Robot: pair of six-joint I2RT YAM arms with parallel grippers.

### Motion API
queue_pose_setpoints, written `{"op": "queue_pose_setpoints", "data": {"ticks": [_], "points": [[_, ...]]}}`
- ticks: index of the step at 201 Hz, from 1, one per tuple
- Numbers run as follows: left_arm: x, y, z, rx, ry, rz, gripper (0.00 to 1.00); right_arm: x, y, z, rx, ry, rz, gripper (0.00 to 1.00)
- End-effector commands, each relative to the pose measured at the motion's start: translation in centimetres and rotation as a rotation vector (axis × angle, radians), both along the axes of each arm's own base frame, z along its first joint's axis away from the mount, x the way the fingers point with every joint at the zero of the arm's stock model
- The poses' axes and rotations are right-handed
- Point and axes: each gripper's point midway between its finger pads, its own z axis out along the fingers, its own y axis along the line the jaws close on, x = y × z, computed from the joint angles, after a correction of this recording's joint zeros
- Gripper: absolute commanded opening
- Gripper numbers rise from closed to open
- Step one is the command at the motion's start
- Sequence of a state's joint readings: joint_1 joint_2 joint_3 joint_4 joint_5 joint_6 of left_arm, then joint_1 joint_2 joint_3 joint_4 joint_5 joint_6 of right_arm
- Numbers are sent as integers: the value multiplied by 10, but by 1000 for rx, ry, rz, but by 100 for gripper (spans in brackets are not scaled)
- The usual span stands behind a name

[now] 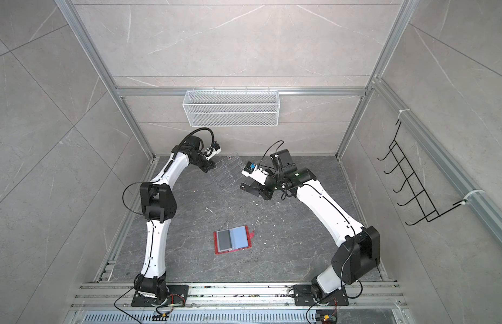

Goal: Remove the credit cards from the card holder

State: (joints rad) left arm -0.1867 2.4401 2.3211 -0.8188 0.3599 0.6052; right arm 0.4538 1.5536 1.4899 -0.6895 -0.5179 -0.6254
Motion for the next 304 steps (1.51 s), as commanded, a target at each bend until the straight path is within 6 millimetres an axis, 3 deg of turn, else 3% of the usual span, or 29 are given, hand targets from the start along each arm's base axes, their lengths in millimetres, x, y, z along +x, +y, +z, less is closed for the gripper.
{"op": "queue_pose_setpoints", "data": {"ticks": [1,29,34,55,82,126,213,287,297,304], "points": [[-22,-7,15,-44,20,-89,0,0,-2,4,-21,-8,0,0],[-49,-22,31,-123,28,-224,0,-2,-5,6,-44,-31,16,0],[-56,-27,50,-149,-1,-255,0,-2,-6,6,-49,-37,21,0],[-86,-46,63,-195,-18,-380,0,-4,-8,6,-66,-50,43,0],[-118,-67,57,-172,6,-488,0,-4,-9,4,-78,-31,70,0],[-145,-96,46,-144,7,-610,0,-11,-9,-17,-112,46,179,0],[-156,-116,11,-70,37,-686,1,3,-17,-39,-129,90,206,0],[-157,-126,1,-71,39,-712,10,9,-23,-49,-130,117,191,0],[-155,-126,2,-67,35,-710,14,10,-23,-50,-131,115,189,0],[-153,-126,4,-68,30,-706,24,11,-24,-49,-131,111,187,0]]}}
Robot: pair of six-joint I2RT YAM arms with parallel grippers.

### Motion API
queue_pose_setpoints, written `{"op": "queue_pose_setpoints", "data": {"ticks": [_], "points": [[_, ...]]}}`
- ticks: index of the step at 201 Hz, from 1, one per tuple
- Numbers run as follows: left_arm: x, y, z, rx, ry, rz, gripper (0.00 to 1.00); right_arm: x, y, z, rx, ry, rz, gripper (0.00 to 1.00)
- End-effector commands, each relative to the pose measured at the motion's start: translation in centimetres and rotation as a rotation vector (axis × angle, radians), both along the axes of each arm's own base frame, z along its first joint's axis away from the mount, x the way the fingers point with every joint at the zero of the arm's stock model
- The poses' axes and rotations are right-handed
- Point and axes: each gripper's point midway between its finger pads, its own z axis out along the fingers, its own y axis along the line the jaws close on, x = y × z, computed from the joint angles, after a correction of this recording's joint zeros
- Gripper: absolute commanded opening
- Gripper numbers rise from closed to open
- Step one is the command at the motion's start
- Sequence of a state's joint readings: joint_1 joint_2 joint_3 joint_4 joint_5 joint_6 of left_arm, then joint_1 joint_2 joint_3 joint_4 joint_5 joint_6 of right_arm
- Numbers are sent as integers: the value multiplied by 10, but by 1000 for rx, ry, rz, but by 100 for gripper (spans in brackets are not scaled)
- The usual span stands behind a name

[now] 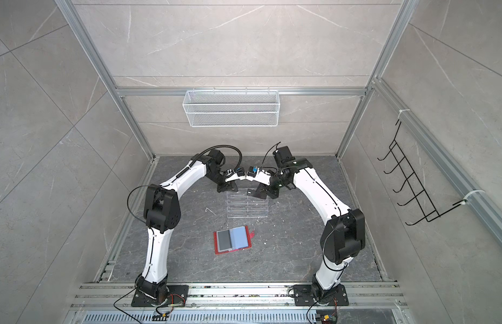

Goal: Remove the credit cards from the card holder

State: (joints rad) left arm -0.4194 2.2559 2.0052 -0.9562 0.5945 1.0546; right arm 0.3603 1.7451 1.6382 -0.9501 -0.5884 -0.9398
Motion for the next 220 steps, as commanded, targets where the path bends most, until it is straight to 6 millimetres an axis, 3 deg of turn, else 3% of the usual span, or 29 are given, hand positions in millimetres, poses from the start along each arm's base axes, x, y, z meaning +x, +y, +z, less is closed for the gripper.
{"op": "queue_pose_setpoints", "data": {"ticks": [1,38,56,61,68,112,128,151,174,220], "points": [[4,-7,10,-36,-22,-19,25,-1,2,-2,7,23,18,0],[17,-10,35,-71,-120,3,65,7,-1,1,2,10,16,0],[31,-7,64,-128,-195,71,68,14,-6,0,-15,-15,16,0],[34,-5,76,-160,-217,95,86,15,-7,0,-17,-20,20,0],[36,-2,92,-201,-247,125,99,17,-9,0,-18,-31,32,0],[30,31,201,-397,-455,377,100,43,-15,-11,-40,-53,110,0],[17,46,239,-491,-458,502,100,52,-13,-17,-48,-45,134,0],[-18,67,281,-613,-373,683,100,60,-12,-29,-71,-17,171,0],[-45,96,284,-642,-328,856,100,69,-8,-36,-66,-28,209,0],[-98,119,257,-632,-250,927,100,71,-1,-33,-37,-31,269,0]]}}
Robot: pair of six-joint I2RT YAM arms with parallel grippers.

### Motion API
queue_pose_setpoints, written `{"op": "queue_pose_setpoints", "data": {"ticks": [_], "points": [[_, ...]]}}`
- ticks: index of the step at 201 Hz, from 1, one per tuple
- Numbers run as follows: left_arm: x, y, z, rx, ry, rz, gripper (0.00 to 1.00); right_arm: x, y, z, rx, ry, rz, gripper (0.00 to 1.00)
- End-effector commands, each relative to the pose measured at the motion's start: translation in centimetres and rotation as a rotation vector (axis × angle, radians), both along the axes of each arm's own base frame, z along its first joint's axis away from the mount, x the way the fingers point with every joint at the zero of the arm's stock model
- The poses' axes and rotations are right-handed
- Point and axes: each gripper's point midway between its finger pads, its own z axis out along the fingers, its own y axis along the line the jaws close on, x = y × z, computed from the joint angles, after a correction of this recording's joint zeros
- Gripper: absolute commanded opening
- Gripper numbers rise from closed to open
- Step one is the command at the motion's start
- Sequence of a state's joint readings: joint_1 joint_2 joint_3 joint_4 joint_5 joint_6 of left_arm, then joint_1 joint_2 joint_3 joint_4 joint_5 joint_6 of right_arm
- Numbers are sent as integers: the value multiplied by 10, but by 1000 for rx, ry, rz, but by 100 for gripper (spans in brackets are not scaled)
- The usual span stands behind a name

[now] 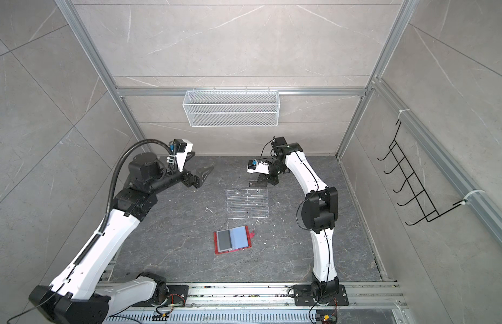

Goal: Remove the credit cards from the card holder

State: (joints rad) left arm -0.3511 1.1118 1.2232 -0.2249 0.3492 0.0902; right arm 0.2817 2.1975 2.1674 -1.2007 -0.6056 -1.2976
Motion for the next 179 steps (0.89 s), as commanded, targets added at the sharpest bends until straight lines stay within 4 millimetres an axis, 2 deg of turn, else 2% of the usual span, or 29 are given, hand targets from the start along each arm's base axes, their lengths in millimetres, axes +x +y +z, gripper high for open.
{"op": "queue_pose_setpoints", "data": {"ticks": [1,24,69,106,179], "points": [[-11,13,-22,-51,108,76,100,-13,5,6,33,30,66,0],[-19,22,-37,-49,120,116,100,-17,8,8,52,43,90,0],[-20,26,-49,-42,147,137,100,-25,4,-2,37,75,98,0],[-18,23,-48,-43,138,122,100,-24,2,-16,12,83,100,0],[-18,21,-49,-29,128,108,100,-18,3,-25,6,88,105,0]]}}
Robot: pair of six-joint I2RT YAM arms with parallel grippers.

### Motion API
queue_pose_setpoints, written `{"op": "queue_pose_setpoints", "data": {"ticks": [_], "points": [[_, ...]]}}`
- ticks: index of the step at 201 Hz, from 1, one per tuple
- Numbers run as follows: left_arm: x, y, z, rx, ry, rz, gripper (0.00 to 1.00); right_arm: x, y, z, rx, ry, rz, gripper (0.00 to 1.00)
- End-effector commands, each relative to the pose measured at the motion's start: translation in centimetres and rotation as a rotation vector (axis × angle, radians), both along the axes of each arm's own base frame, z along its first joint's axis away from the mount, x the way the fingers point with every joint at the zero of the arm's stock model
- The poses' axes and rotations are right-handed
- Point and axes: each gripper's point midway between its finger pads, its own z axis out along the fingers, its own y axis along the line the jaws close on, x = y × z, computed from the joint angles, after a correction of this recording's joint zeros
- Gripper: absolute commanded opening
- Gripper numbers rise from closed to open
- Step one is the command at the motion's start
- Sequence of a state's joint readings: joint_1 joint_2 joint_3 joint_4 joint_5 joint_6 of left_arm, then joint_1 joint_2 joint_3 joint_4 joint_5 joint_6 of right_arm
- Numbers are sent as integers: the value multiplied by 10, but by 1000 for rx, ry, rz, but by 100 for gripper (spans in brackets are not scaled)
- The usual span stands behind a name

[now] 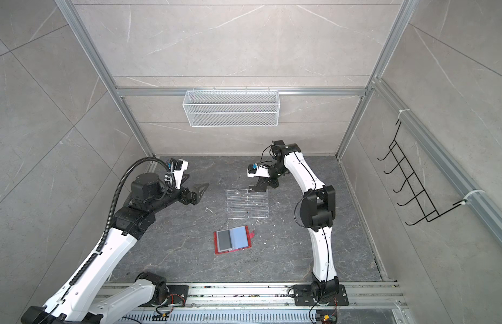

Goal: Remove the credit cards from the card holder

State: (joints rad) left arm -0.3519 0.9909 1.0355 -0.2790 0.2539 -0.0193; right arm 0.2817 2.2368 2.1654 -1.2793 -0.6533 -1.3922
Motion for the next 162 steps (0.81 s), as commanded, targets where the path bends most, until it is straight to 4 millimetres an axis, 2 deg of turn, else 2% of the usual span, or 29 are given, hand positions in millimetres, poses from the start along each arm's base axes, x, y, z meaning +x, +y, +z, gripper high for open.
{"op": "queue_pose_setpoints", "data": {"ticks": [1,38,80,111,162], "points": [[0,-1,12,-11,-45,-9,100,-1,1,-8,-6,18,20,0],[0,-1,12,-2,-54,-10,100,4,0,-12,-17,15,14,0],[-1,-2,9,1,-47,-16,100,1,2,-18,-22,37,20,0],[-1,-2,6,7,-37,-19,100,2,0,-31,-55,57,11,0],[-2,-2,5,12,-35,-24,100,5,5,-32,-59,59,-2,0]]}}
